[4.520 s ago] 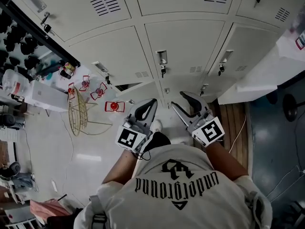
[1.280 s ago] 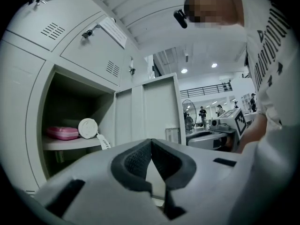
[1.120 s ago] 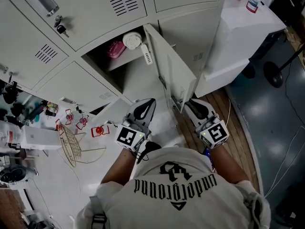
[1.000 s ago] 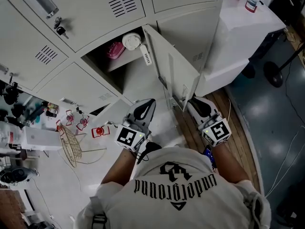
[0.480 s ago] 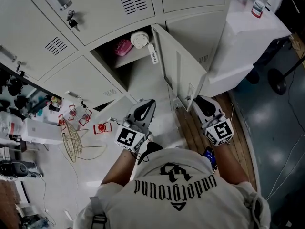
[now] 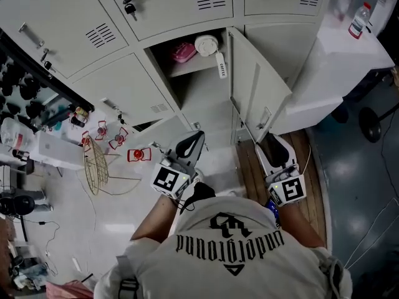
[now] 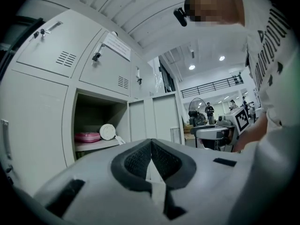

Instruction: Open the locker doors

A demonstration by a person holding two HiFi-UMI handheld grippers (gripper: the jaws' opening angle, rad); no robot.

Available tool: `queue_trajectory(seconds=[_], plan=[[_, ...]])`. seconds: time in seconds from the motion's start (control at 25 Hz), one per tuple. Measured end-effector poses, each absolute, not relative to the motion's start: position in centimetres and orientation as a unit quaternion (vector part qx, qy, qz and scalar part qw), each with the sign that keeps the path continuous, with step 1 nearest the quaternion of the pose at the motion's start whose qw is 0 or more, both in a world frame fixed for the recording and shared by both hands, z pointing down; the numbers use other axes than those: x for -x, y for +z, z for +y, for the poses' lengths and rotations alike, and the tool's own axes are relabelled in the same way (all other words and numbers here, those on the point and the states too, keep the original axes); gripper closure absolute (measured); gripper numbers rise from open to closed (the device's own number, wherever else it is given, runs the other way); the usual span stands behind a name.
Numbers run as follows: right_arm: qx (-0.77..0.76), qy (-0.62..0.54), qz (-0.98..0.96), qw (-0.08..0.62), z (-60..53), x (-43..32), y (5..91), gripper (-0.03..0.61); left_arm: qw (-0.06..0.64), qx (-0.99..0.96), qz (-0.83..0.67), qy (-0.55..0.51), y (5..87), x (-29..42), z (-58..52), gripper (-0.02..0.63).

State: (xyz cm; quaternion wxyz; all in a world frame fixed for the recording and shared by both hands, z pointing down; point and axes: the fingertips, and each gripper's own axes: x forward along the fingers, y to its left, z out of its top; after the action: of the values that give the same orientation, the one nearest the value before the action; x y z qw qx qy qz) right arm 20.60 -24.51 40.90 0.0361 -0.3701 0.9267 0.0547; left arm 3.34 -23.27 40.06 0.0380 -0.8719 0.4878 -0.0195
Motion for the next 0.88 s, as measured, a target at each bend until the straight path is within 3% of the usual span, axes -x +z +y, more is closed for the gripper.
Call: queue_trajectory(seconds=[0.52, 0.88], plan=[[0.253, 0.059, 0.964, 0.049, -21.5, -6.9, 38.8, 0.393, 0.059, 0.836, 0.545, -0.013, 39.5, 6.8, -20.9, 0.606], [0.19, 0.054, 0.979, 0.048, -21.2, 5.9, 38.7, 0.393, 0.057, 0.812, 0.581, -0.007, 39.2, 17.7, -19.8, 0.606]])
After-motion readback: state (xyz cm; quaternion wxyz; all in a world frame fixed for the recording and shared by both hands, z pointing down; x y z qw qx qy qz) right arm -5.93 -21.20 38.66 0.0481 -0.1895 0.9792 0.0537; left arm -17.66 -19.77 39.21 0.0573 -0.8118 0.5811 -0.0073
